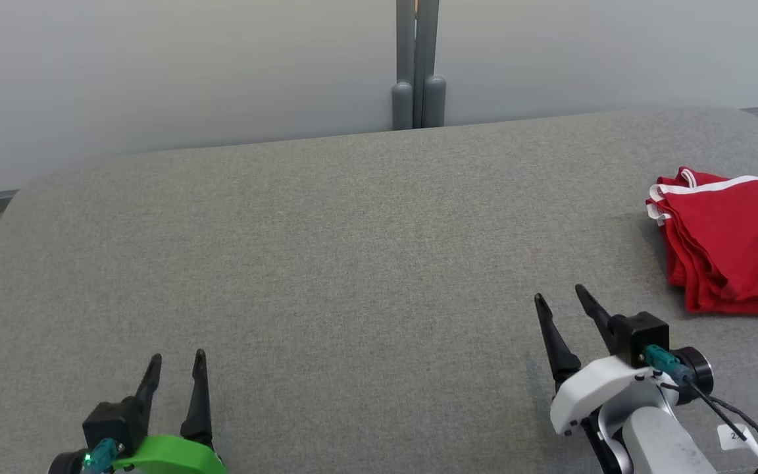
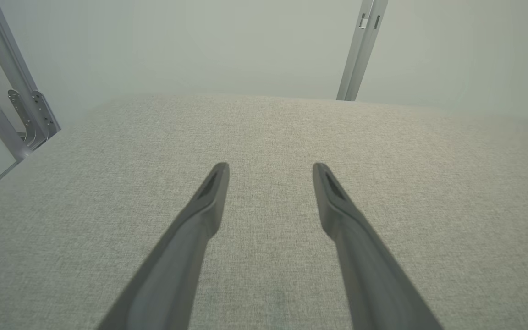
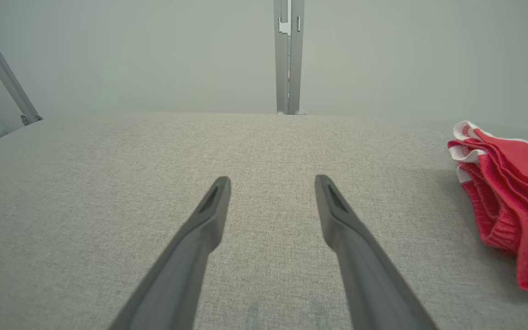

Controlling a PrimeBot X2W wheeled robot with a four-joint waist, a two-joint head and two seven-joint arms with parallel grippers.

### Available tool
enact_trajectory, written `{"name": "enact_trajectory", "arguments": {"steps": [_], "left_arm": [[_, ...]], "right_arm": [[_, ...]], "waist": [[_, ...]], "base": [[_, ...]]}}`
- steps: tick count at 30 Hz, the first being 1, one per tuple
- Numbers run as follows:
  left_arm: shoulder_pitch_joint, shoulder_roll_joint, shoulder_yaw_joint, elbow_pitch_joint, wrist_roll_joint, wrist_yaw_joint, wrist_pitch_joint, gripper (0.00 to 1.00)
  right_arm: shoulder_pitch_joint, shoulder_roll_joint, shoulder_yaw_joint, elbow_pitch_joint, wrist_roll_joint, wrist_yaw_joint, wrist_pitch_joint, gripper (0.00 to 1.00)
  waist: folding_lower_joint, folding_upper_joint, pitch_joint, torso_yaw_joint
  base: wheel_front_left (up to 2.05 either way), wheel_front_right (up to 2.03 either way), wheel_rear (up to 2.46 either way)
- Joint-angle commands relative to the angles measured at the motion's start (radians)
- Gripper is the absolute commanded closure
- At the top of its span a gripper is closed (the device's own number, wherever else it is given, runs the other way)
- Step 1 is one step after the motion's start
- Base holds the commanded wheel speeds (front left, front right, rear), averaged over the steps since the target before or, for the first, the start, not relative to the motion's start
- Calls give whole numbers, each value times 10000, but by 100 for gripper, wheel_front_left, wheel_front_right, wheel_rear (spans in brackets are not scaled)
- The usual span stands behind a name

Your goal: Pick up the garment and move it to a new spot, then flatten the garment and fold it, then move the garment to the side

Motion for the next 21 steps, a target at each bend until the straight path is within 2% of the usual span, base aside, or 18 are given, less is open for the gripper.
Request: {"name": "enact_trajectory", "arguments": {"steps": [1, 5, 21], "left_arm": [[-6, -2, 4, 16, -19, 0, 9, 100], [187, -47, 17, 343, -132, 0, 52, 100], [54, -34, 206, -131, -3150, -8, 825, 100]], "right_arm": [[-1, 6, -15, 17, 21, 0, 6, 100], [319, 44, -45, 320, 152, 0, 70, 100], [563, 30, -507, -369, 3349, 0, 855, 100]], "waist": [[0, 0, 0, 1], [0, 0, 0, 2], [0, 0, 13, 36]], "base": [[0, 0, 0], [0, 0, 0], [0, 0, 0]]}}
